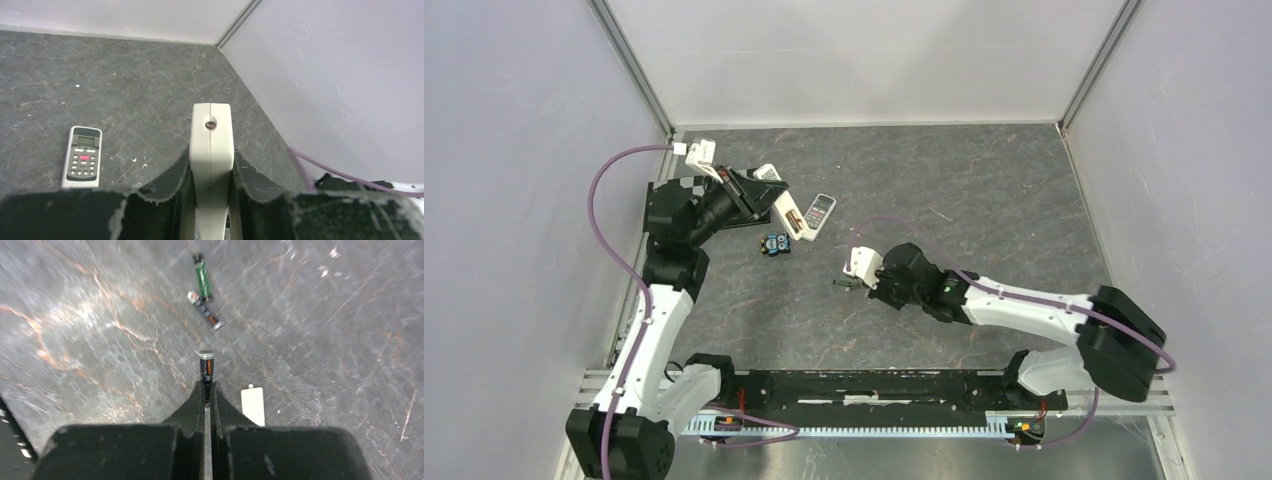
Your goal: Load the batteries into the remote control
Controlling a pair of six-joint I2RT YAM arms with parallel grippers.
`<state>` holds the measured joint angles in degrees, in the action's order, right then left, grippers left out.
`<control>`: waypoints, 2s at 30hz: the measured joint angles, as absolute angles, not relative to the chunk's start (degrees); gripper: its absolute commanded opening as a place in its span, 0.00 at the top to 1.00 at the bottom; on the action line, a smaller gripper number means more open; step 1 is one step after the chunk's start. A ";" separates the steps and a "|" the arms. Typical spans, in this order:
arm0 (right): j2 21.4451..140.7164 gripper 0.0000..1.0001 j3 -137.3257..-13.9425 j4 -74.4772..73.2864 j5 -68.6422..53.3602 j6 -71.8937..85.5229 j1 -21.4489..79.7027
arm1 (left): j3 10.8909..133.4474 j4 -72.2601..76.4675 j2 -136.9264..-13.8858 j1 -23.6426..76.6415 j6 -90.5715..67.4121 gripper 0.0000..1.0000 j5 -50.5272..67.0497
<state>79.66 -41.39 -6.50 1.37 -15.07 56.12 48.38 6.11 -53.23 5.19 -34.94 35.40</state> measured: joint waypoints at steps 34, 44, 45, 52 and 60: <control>77.28 1.00 -67.94 -21.76 4.99 15.20 54.85 | 27.00 34.61 -64.55 18.90 -66.85 0.98 22.55; 79.35 1.00 -67.94 -21.43 4.32 14.96 54.85 | 25.41 37.45 -64.99 18.90 -70.13 0.98 22.37; 79.46 1.00 -67.94 -21.39 4.12 14.94 54.85 | 25.41 37.69 -65.08 18.90 -70.50 0.98 22.37; 79.68 0.96 -67.94 -20.60 2.59 14.81 54.85 | 25.30 39.16 -65.78 19.09 -71.77 0.98 22.46; 80.90 0.78 -68.75 -20.91 2.61 14.59 54.85 | 25.19 39.09 -66.06 19.09 -72.03 0.98 22.52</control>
